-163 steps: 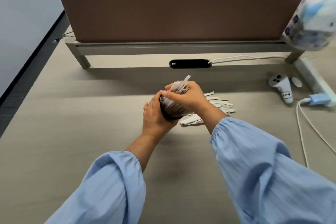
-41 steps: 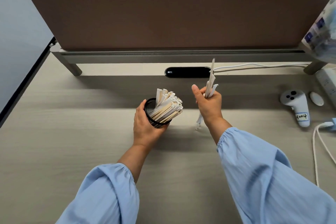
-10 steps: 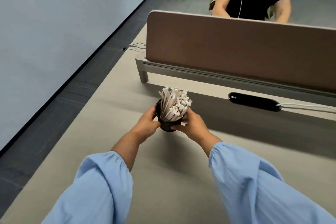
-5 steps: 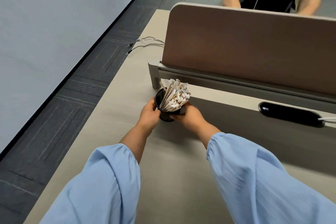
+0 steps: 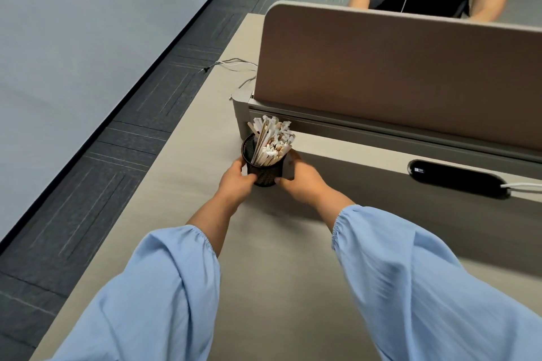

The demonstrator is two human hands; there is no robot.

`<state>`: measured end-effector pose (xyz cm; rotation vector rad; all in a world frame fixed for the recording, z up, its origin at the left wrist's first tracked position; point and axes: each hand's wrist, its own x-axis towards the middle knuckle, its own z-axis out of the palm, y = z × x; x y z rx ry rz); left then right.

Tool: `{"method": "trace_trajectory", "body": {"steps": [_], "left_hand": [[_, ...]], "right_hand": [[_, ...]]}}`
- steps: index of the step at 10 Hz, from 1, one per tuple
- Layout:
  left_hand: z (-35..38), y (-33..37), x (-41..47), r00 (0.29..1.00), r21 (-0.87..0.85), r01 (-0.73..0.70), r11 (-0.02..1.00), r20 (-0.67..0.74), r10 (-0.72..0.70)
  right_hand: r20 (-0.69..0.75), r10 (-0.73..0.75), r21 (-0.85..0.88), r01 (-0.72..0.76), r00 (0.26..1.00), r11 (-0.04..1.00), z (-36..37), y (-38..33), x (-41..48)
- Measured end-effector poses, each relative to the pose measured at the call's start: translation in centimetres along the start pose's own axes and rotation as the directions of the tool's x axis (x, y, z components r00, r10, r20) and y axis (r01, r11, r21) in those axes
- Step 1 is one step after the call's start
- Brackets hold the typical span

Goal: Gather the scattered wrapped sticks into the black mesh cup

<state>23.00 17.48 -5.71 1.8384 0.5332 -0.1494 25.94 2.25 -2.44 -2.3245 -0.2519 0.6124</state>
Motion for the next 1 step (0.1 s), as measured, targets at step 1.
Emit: {"method": "trace_trajectory", "body": {"steps": [1], "left_hand": [[-0.61,0.52,-1.89,0.997,0.114,0.046,0.992,-0.059,-0.039]], "right_hand": [[0.026,0.053,-0.017,-0.052,0.998,0.998,-1.18,0.66,-1.87]]}}
